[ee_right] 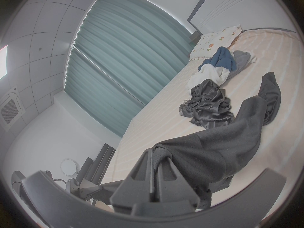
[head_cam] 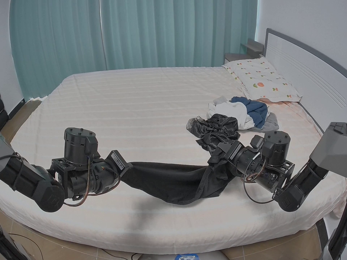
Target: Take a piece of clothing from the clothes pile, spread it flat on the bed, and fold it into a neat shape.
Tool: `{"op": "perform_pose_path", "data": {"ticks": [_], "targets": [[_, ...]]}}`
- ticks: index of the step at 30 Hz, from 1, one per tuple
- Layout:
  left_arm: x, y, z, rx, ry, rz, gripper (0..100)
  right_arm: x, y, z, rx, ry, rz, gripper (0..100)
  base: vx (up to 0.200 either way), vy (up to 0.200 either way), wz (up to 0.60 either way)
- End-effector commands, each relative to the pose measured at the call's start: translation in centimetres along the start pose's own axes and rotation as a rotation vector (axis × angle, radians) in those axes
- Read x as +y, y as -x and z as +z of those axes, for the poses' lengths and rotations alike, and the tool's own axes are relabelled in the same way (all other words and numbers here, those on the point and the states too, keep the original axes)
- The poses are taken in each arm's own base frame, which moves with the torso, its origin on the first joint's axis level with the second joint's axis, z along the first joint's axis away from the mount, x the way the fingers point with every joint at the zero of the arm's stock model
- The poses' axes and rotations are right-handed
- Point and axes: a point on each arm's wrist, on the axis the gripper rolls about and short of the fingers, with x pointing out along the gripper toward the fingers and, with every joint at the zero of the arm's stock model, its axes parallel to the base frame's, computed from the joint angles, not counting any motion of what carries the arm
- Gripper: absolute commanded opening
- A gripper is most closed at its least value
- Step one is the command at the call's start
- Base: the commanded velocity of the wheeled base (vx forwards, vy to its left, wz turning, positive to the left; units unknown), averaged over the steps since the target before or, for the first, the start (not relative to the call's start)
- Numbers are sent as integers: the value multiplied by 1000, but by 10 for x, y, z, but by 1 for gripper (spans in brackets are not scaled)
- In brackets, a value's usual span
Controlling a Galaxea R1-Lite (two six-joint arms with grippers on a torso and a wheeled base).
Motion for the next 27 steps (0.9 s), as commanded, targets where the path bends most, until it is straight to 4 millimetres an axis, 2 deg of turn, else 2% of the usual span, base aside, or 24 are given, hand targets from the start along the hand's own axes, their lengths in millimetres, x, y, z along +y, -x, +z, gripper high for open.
{"op": "perform_pose_path", "data": {"ticks": [1, 27], "targets": [[0, 1, 0, 0, 1, 0, 0, 0, 0, 0, -1, -1, 2, 0, 0, 200, 0], [4, 15, 5, -23, 13, 4, 0, 10, 2, -1, 0, 15, 30, 0, 0, 200, 0]]}}
